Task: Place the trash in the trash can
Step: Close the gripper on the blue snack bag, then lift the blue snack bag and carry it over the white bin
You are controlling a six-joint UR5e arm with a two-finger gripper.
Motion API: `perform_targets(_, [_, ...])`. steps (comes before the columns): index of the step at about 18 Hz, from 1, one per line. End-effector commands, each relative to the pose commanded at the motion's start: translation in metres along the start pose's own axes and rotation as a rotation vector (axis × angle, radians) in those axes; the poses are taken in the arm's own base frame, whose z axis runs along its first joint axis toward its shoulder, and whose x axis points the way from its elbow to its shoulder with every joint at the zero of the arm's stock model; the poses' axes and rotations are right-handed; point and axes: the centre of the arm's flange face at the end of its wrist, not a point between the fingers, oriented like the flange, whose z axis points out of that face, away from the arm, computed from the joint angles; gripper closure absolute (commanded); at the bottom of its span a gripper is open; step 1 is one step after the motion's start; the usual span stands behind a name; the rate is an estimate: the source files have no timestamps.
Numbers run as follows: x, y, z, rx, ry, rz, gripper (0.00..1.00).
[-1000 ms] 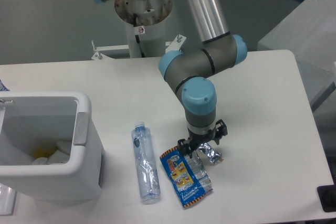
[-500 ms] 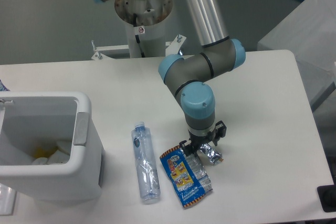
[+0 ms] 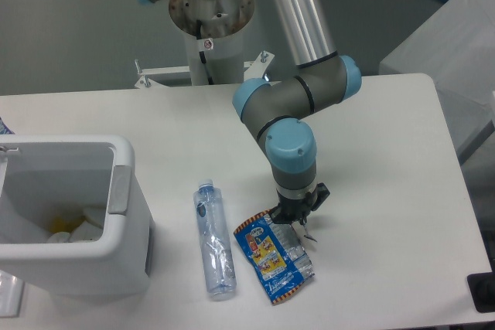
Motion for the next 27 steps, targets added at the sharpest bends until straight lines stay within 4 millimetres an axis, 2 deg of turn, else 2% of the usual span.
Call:
perform_targets(1, [-0.002, -0.009, -0.035, 0.062, 0.059, -0.011, 1.00])
perform_targets(3, [-0.026, -0.023, -0.083, 0.150, 0.170, -0.055, 0.99])
perform_targets(5, [-0.039, -0.035, -0.130, 0.241, 0.311, -0.076, 0.99])
perform_targets(6, [-0.046, -0.036, -0.149, 0.274, 0.361, -0.080, 0.99])
perform_targets(8, [-0.047, -0.038, -0.187, 0.338, 0.399, -0.069, 0.99])
perform_targets(10, [-0.039, -0.044, -0.222, 0.391, 0.426, -0.079, 0.99])
perform_targets(13, [-0.020, -0.036, -0.283, 0.476, 0.547, -0.028, 0.99])
perform_targets(15, [-0.004, -0.027, -0.307, 0.506, 0.604, 0.020, 0.99])
perform_targets(20, [0.065, -0.004, -0.334, 0.548, 0.643, 0.250, 0.99])
perform_targets(25, [0.100, 0.031, -0.396, 0.621, 0.697, 0.340, 0.99])
perform_targets(27, [0.104, 0.052, -0.427, 0.664, 0.704, 0.363, 0.99])
